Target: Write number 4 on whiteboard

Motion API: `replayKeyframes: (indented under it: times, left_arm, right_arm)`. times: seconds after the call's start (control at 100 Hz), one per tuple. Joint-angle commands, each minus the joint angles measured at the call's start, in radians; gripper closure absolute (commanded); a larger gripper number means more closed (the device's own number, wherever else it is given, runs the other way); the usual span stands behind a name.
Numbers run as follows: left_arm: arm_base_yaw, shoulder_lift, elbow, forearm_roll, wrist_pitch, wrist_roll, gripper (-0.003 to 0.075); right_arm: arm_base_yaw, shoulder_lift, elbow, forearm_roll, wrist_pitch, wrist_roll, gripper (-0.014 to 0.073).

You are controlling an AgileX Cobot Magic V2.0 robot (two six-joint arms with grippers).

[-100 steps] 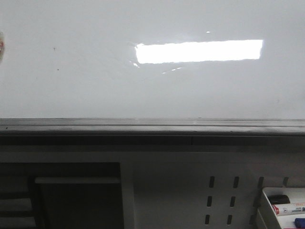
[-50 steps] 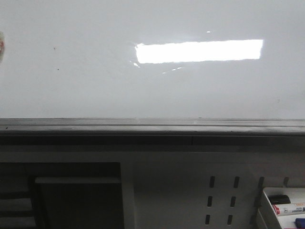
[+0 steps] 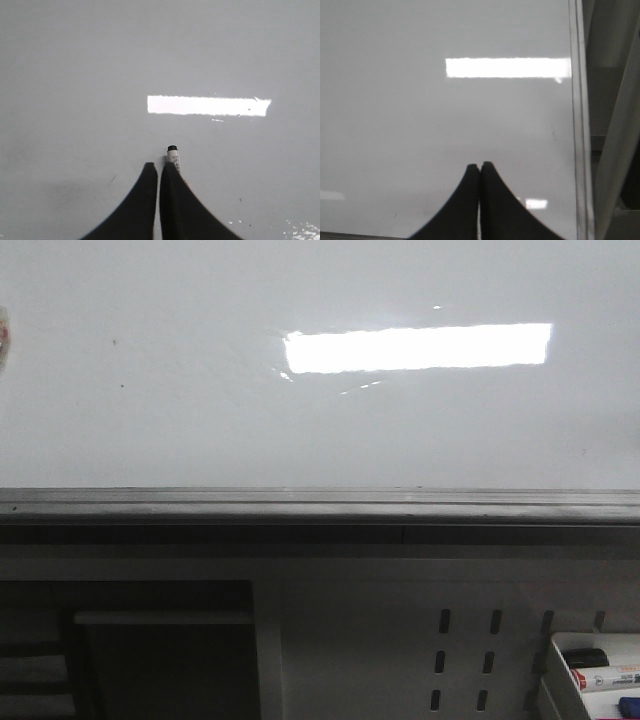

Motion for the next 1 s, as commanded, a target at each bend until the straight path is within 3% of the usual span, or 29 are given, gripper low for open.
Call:
replayKeyframes:
  times: [0.0, 0.22, 0.62, 0.73, 0.8, 0.88, 0.95, 0.99]
  left_arm:
    - [-0.008, 0.103, -0.128, 0.021, 0.054, 0.038, 0.0741]
    - [-0.008, 0.225, -0.191, 0.016, 0.053, 0.044, 0.0741]
    - [-0.008, 0.251, -0.191, 0.017, 0.053, 0.044, 0.0741]
    - [-0.002, 0.251, -0.191, 0.027, 0.053, 0.044, 0.073]
    - [0.004, 0.251, -0.191, 0.046, 0.053, 0.044, 0.0631]
    - [0.004, 0.251, -0.191, 0.047, 0.053, 0.044, 0.04]
    - [0.004, 0.251, -0.191, 0.044, 0.053, 0.042, 0.0223]
    - [0.004, 0.251, -0.191, 0.036, 0.053, 0.042, 0.0167]
  right_arm:
    - [-0.004, 0.094, -0.12, -0.054, 0.034, -0.006, 0.0662]
    - [-0.004, 0.187, -0.195, -0.049, 0.008, -0.006, 0.0662]
    - [-0.004, 0.189, -0.19, -0.047, 0.017, -0.006, 0.0662]
    - [-0.004, 0.189, -0.19, -0.047, 0.054, -0.004, 0.0591]
    - [-0.004, 0.189, -0.19, -0.047, 0.064, -0.004, 0.044]
    - [-0.004, 0.189, -0.19, -0.047, 0.069, -0.004, 0.0237]
    - [-0.004, 0.189, -0.19, -0.047, 0.067, -0.004, 0.0139]
    - [-0.004, 0.189, -0.19, -0.047, 0.064, -0.004, 0.0117]
